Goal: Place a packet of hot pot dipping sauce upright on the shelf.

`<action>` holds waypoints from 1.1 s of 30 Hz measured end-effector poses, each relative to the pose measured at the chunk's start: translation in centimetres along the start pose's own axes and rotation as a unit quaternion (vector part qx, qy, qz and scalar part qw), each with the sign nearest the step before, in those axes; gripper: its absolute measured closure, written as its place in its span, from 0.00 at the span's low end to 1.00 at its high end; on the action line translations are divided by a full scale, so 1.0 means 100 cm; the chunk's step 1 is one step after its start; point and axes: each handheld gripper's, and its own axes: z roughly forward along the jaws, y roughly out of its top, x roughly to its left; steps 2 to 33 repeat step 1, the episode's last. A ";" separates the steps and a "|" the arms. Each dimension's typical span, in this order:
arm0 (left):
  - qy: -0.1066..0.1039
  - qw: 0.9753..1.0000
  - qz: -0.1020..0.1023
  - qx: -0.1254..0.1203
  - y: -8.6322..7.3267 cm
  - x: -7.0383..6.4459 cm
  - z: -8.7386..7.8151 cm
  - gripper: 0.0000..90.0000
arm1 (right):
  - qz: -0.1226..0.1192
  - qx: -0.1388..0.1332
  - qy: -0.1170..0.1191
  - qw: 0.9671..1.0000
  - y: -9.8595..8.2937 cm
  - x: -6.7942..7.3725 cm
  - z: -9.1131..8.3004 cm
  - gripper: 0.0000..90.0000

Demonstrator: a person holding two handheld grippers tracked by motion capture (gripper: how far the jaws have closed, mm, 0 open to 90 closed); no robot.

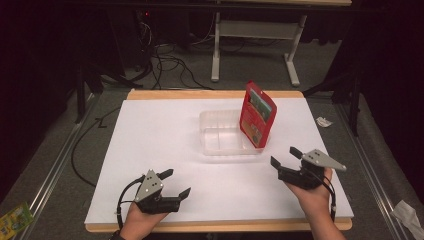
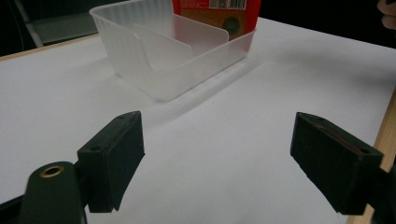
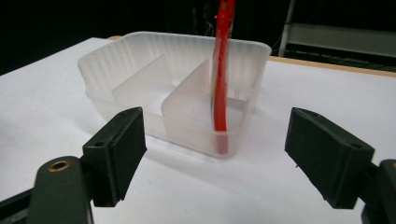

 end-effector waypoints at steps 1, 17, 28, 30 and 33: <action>0.000 1.000 -0.001 0.001 0.000 0.000 0.000 0.20 | 0.002 -0.007 -0.002 1.000 -0.006 -0.001 -0.005 0.24; 0.000 1.000 -0.001 0.001 0.000 0.000 0.000 0.20 | 0.002 -0.007 -0.002 1.000 -0.006 -0.001 -0.005 0.24; 0.000 1.000 -0.001 0.001 0.000 0.000 0.000 0.20 | 0.002 -0.007 -0.002 1.000 -0.006 -0.001 -0.005 0.24; 0.000 1.000 -0.001 0.001 0.000 0.000 0.000 0.20 | 0.002 -0.007 -0.002 1.000 -0.006 -0.001 -0.005 0.24; 0.000 1.000 -0.001 0.001 0.000 0.000 0.000 0.20 | 0.002 -0.007 -0.002 1.000 -0.006 -0.001 -0.005 0.24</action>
